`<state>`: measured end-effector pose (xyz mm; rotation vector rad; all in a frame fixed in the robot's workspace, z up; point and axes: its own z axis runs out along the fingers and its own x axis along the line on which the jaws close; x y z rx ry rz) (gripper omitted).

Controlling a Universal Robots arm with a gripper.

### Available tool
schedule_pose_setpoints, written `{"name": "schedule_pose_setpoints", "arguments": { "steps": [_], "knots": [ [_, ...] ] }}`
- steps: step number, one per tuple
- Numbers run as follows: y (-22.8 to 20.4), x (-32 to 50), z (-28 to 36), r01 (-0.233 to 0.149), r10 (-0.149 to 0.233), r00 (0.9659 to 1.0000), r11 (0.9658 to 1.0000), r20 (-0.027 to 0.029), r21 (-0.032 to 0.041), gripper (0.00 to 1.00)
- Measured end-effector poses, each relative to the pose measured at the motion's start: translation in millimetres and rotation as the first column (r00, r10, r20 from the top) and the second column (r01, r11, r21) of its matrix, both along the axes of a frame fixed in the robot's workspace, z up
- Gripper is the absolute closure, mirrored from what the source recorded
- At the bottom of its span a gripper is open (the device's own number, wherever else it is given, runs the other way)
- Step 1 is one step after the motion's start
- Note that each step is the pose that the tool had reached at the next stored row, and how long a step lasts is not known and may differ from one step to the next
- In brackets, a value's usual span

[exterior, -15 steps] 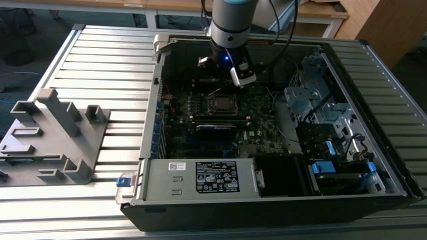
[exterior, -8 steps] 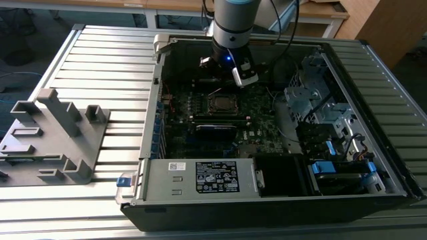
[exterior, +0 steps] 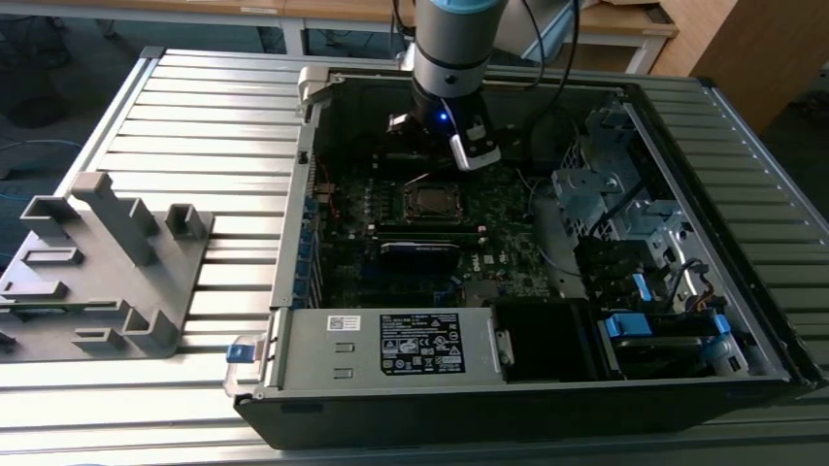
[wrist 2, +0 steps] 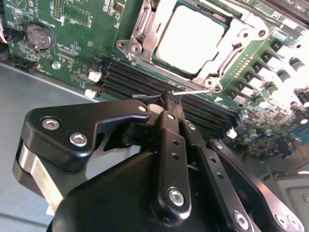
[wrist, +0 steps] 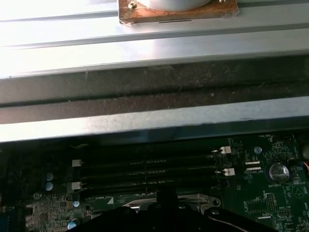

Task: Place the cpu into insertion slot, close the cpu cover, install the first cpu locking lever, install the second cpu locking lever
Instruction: 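Install the first cpu locking lever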

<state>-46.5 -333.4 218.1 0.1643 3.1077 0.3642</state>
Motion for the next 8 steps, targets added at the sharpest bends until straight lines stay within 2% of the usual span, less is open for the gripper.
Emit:
{"name": "schedule_pose_setpoints", "arguments": {
  "steps": [8],
  "knots": [
    [-0.1, -0.1, -4.9, 0.000, 0.000, 1.0000, 1.0000, 0.0046, -0.0002, 0.89]
  ]
}}
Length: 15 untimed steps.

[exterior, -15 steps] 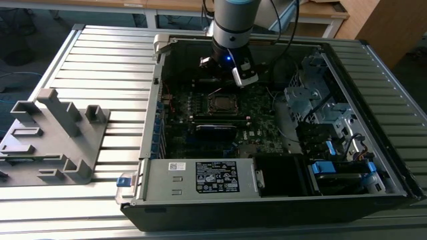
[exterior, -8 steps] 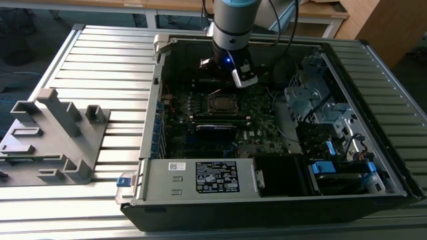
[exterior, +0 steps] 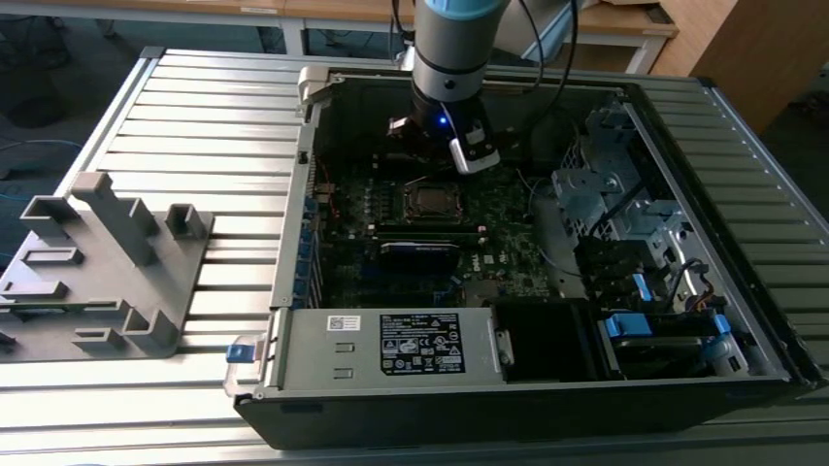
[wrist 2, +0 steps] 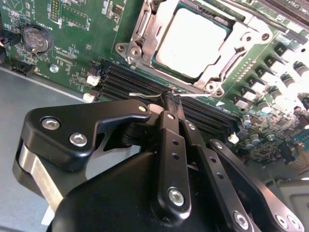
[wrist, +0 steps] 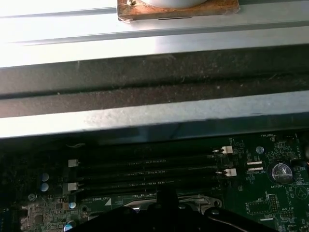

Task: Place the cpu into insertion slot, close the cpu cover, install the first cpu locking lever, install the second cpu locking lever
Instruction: 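Install the first cpu locking lever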

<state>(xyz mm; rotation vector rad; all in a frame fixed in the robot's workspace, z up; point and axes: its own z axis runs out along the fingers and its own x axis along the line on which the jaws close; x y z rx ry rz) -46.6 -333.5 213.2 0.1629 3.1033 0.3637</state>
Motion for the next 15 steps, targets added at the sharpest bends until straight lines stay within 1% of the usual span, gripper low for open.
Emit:
{"name": "schedule_pose_setpoints", "arguments": {
  "steps": [15],
  "knots": [
    [0.2, 0.0, -2.3, 0.000, 0.000, 1.0000, 1.0000, 0.0002, 0.0002, 0.89]
  ]
}}
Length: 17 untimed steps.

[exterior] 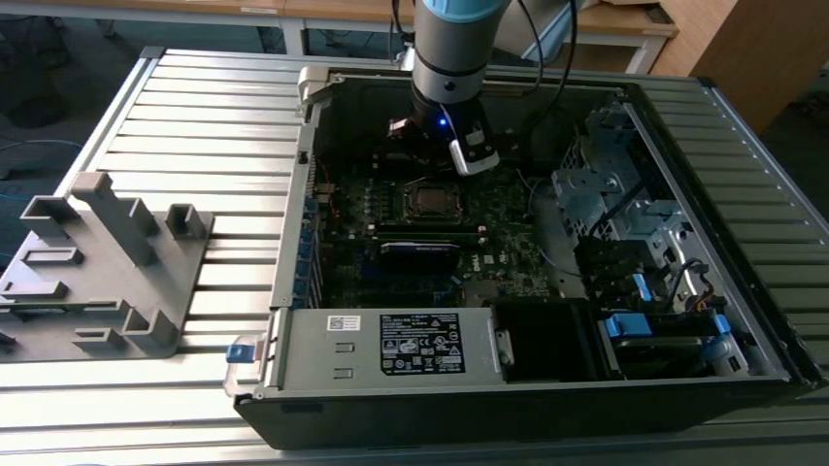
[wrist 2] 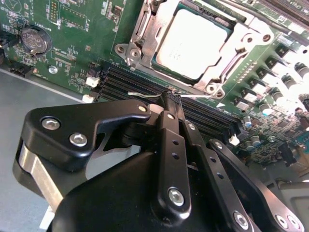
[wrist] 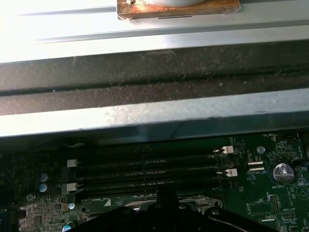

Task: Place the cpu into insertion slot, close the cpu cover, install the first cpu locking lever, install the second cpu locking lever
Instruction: 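Install the first cpu locking lever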

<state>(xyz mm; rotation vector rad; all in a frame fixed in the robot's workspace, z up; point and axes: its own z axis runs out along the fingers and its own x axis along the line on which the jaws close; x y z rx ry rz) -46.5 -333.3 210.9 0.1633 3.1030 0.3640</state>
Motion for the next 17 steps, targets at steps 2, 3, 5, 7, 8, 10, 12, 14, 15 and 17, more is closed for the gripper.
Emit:
{"name": "schedule_pose_setpoints", "arguments": {
  "steps": [2, 3, 5, 7, 8, 10, 12, 14, 15, 17],
  "knots": [
    [0.1, 0.1, -0.4, 0.005, -0.005, 1.0000, 1.0000, 0.0001, 0.0001, 0.89],
    [0.1, 0.2, -0.7, 0.009, -0.009, 1.0000, 1.0000, 0.0001, 0.0001, 0.89],
    [0.2, 0.2, -1.2, 0.018, -0.018, 0.9998, 0.9998, 0.0000, 0.0000, 0.89],
    [0.4, 0.2, -1.7, 0.024, -0.024, 0.9997, 0.9997, -0.0001, -0.0001, 0.89],
    [0.5, 0.3, -1.9, 0.027, -0.027, 0.9996, 0.9996, -0.0001, -0.0001, 0.89],
    [0.5, 0.3, -2.3, 0.035, -0.035, 0.9994, 0.9994, 0.0000, 0.0000, 0.89],
    [0.5, 0.4, -2.9, 0.046, -0.046, 0.9989, 0.9989, 0.0000, 0.0000, 0.89],
    [0.5, 0.4, -3.1, 0.055, -0.055, 0.9985, 0.9985, -0.0001, -0.0002, 0.89],
    [0.5, 0.4, -3.1, 0.056, -0.056, 0.9984, 0.9984, -0.0001, -0.0002, 0.89],
    [0.5, 0.4, -3.2, 0.056, -0.056, 0.9984, 0.9984, 0.0000, 0.0000, 0.89]
  ]
}}
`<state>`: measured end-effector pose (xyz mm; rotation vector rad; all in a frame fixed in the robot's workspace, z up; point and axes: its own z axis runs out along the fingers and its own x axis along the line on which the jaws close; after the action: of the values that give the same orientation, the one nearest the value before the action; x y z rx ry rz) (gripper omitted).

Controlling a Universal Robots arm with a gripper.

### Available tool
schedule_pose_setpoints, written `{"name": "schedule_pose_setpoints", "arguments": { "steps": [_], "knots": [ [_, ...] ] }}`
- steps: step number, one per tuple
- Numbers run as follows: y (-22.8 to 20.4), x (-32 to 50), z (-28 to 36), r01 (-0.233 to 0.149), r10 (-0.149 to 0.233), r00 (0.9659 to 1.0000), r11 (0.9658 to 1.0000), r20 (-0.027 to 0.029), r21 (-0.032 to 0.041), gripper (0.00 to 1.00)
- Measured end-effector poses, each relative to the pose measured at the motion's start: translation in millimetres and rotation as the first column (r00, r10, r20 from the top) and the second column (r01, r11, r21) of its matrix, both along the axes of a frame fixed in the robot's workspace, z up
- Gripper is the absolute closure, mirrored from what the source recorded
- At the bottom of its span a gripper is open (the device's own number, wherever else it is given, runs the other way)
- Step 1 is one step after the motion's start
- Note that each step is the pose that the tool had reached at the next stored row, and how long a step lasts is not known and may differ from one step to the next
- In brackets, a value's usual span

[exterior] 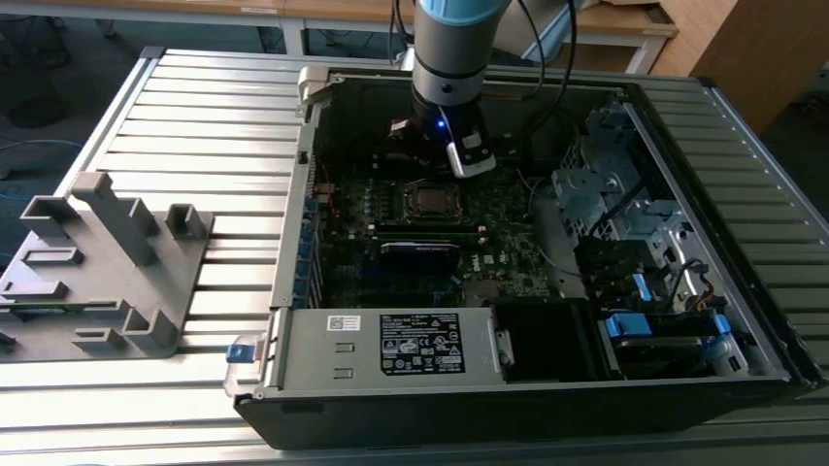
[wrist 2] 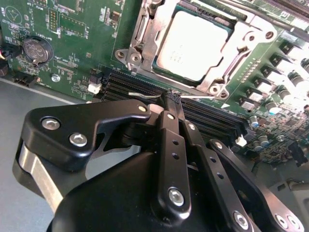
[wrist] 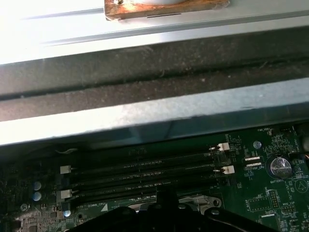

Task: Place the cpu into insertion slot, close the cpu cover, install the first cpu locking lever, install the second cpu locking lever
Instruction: 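Install the first cpu locking lever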

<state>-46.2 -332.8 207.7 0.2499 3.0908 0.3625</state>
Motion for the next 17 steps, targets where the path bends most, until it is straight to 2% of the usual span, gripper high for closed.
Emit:
{"name": "schedule_pose_setpoints", "arguments": {
  "steps": [4, 8, 17],
  "knots": [
    [0.0, 0.4, -0.4, 0.004, -0.004, 1.0000, 1.0000, 0.0001, 0.0002, 0.89],
    [0.2, 0.7, -1.0, 0.031, -0.031, 0.9995, 0.9995, 0.0000, 0.0001, 0.89],
    [1.6, 0.7, -1.3, 0.048, -0.048, 0.9988, 0.9988, -0.0001, 0.0000, 0.89]
  ]
}}
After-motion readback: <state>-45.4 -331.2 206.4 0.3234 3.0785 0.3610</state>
